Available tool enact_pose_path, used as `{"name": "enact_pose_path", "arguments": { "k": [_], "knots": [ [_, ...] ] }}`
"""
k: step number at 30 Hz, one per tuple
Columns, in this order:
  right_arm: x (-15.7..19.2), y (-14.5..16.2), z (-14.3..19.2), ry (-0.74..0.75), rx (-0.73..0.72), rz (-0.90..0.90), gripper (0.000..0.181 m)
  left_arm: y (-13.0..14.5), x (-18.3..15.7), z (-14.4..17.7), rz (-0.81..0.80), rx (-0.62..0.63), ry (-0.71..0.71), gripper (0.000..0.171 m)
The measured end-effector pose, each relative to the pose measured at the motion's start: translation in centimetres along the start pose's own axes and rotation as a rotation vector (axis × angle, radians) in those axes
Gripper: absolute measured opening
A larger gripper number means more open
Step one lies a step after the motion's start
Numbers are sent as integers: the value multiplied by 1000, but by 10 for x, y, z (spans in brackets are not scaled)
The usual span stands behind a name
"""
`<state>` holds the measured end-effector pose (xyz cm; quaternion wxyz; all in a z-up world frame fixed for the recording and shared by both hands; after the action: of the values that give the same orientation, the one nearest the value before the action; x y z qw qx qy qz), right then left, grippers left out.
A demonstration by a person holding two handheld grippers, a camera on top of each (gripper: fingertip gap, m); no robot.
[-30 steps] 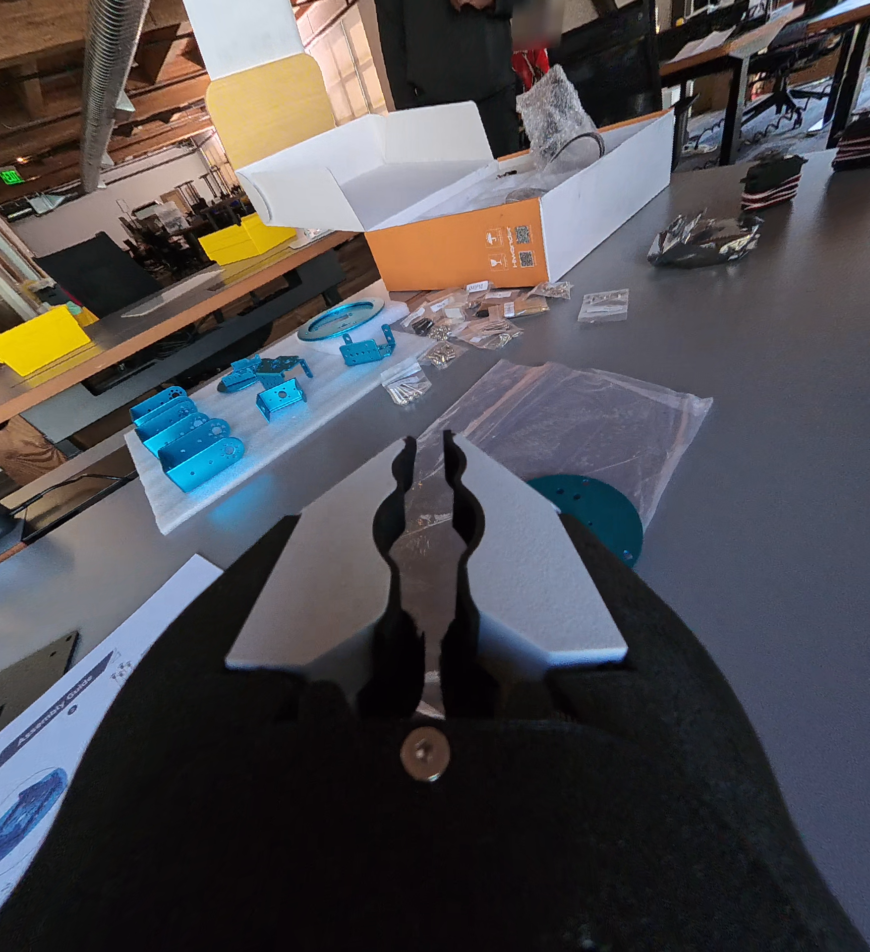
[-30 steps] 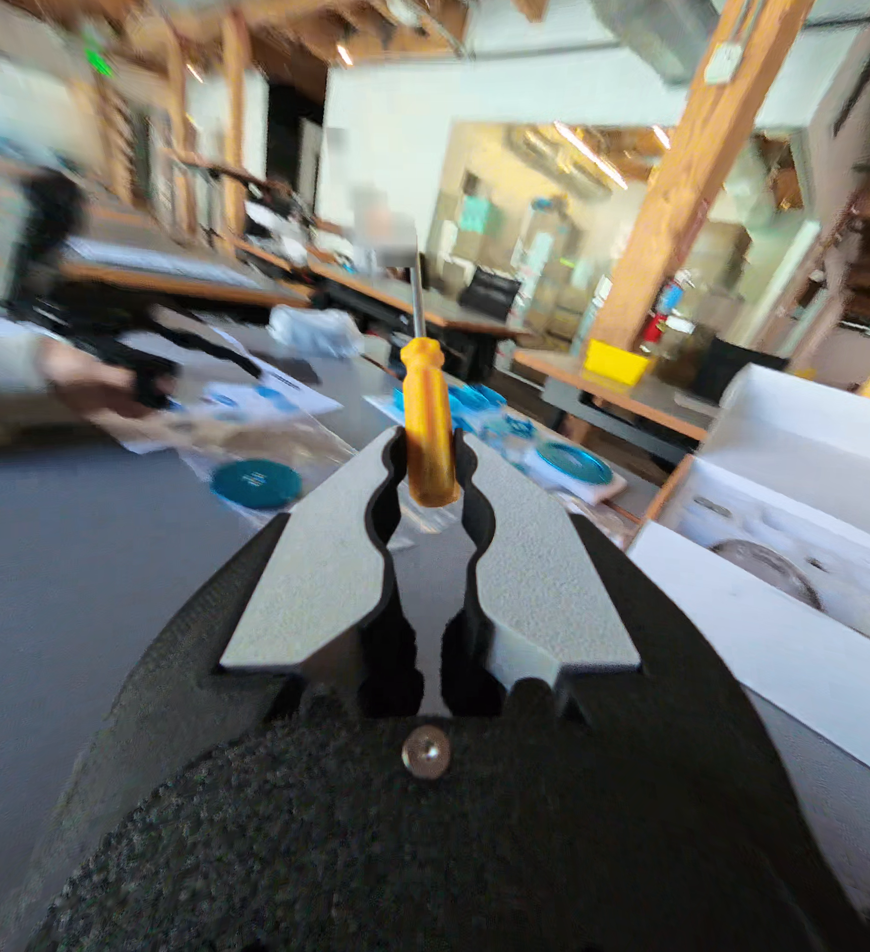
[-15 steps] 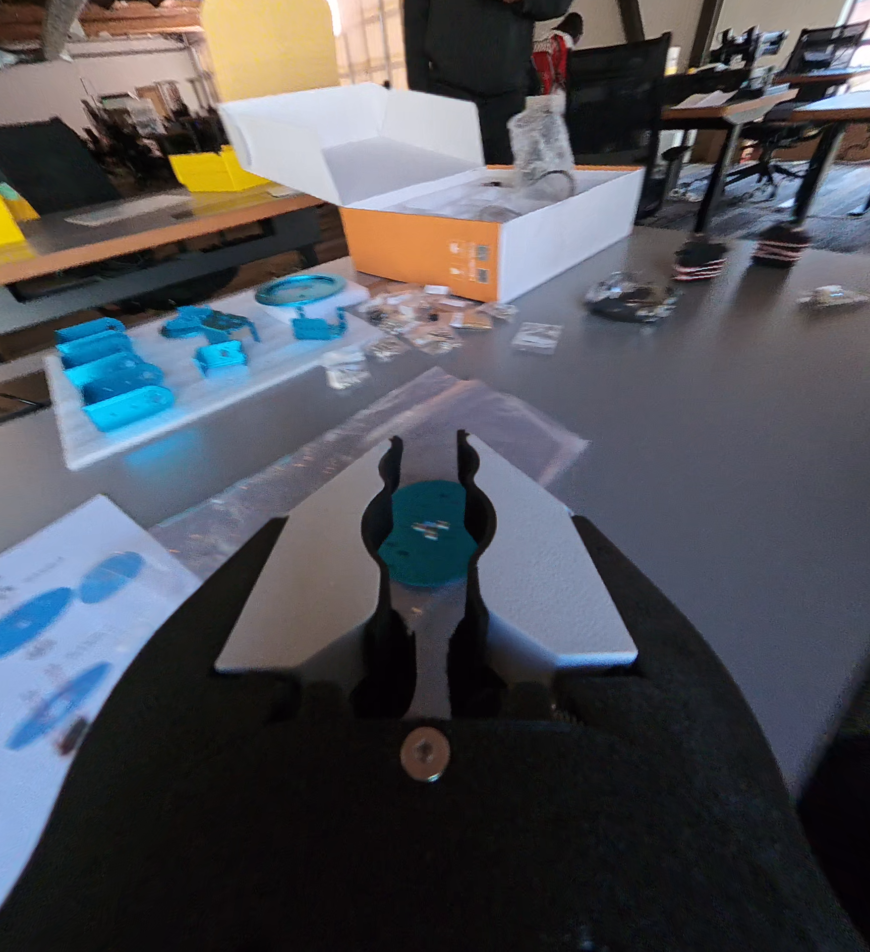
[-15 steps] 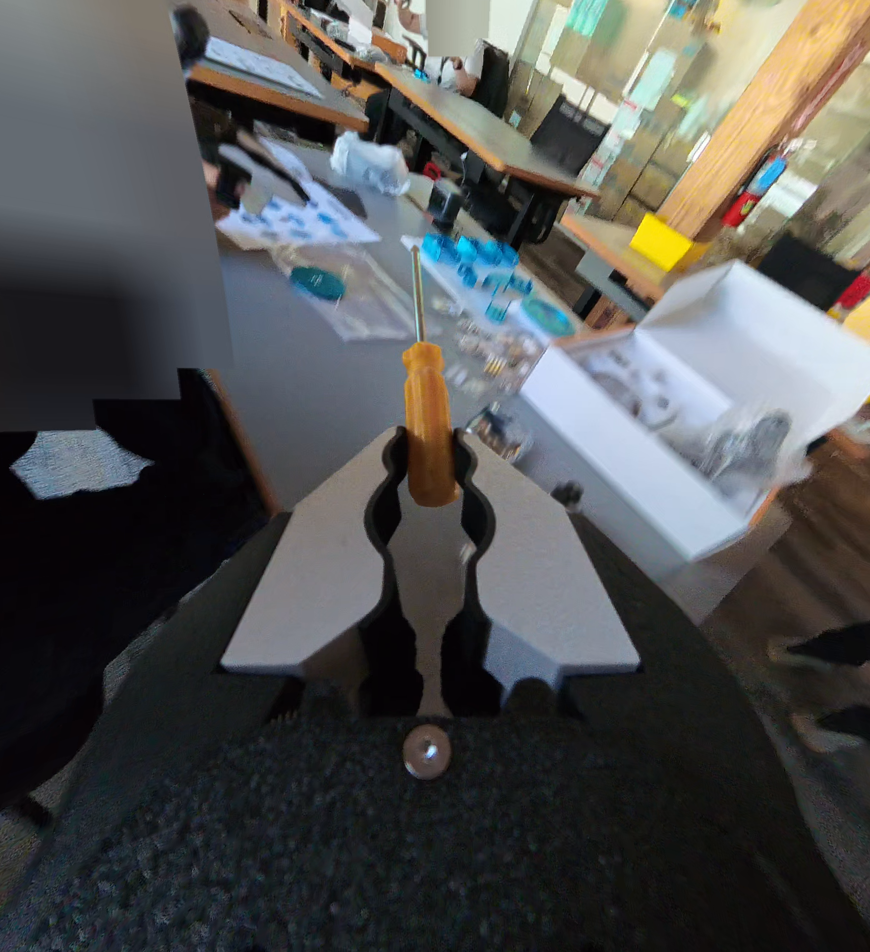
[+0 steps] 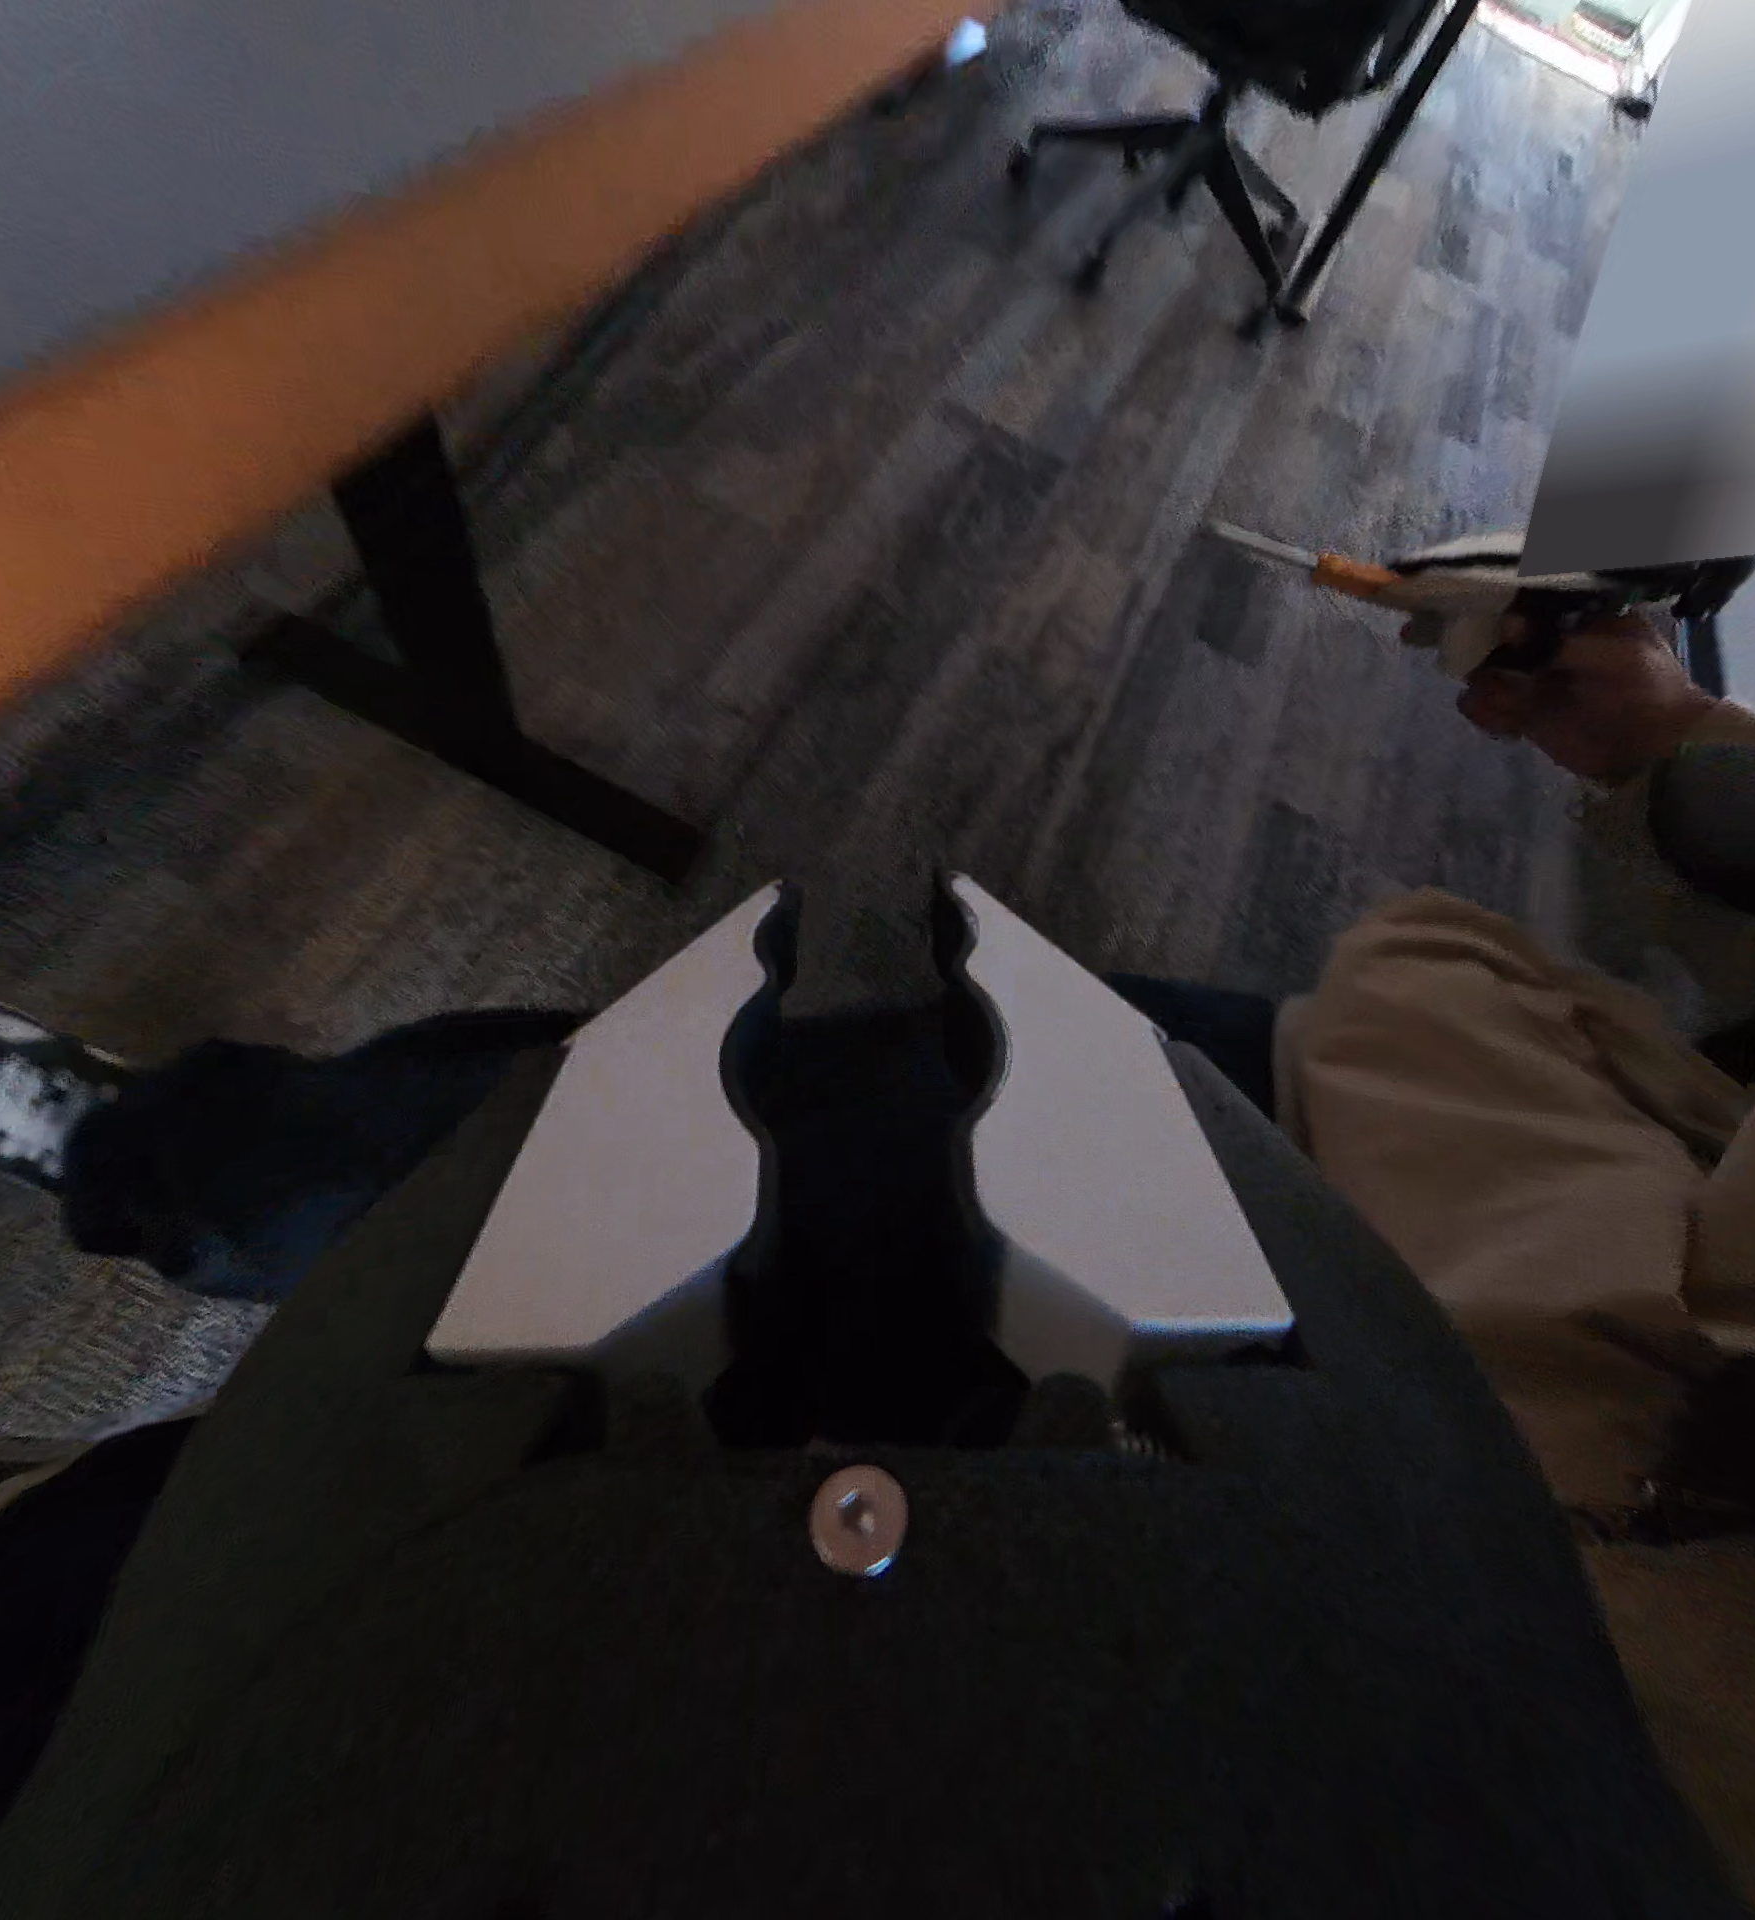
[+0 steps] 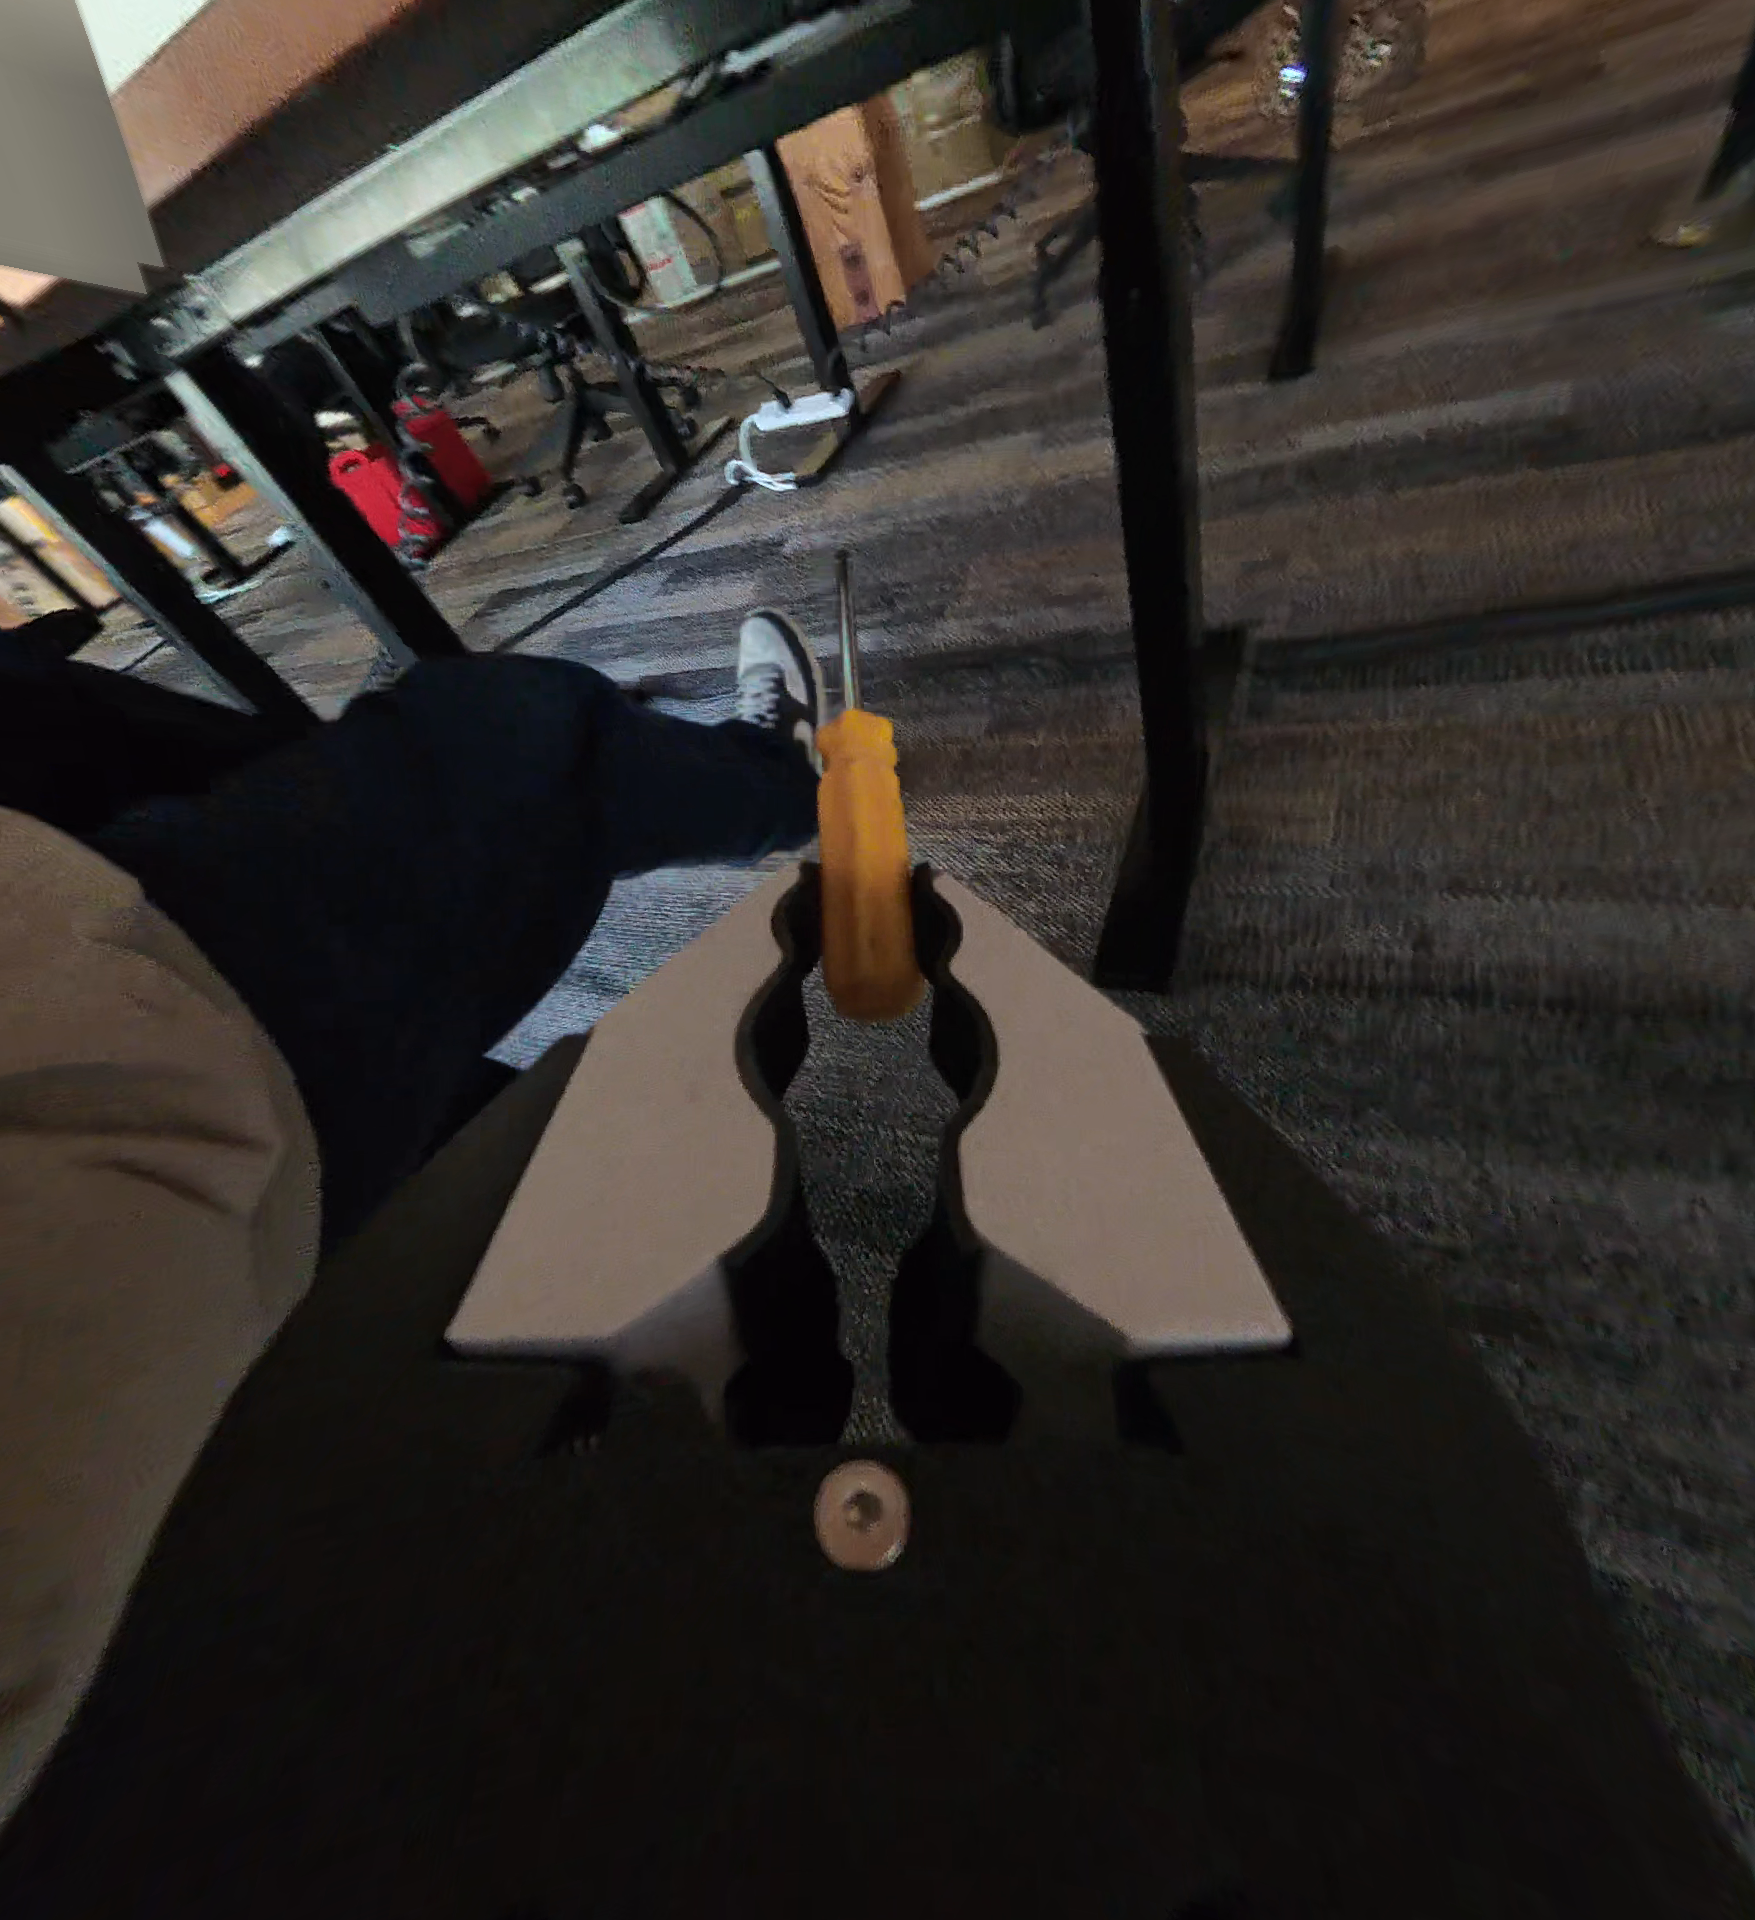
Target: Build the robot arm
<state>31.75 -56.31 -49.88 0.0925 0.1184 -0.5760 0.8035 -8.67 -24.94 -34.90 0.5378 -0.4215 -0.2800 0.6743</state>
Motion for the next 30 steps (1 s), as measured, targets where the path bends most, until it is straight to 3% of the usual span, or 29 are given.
{"name": "enact_pose_path", "arguments": {
  "k": [3,6,9,12,14,16,18,20,22,26,30],
  "knots": [
    [1,-5,16,35,-13,-29,16,24,-1,-25,41,92,41,26],
    [19,-45,25,59,-47,-30,16,64,19,-43,5,266,25,26],
    [62,-94,23,67,-76,-54,16,119,50,-63,-58,502,25,26],
    [112,-121,12,92,-40,-66,16,163,60,-90,49,636,188,26],
    [136,-127,5,165,-42,-113,16,190,72,-120,119,762,213,30],
    [152,-127,1,230,-110,-163,16,216,80,-165,273,815,152,30],
    [153,-117,3,352,-164,-146,16,240,60,-207,414,937,266,30],
    [147,-103,12,430,-215,-154,16,272,50,-251,300,1014,241,32],
    [131,-87,25,517,-245,-156,16,311,34,-291,237,986,226,32],
    [93,-63,49,592,-291,-272,16,399,-7,-355,268,794,176,31],
    [68,-48,67,622,-304,-241,16,476,-21,-396,230,771,38,31]
  ]
}}
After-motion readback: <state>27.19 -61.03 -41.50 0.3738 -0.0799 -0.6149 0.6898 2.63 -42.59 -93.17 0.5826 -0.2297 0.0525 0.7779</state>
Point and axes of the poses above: each gripper's, where its closed fingertips meet, z back along the fingers, y out of its underside, x = y × z across the jaws, the point moved 6 cm from there along z, back along the fingers, and after that the axes turned 6 degrees about y, right-handed, at the moved point
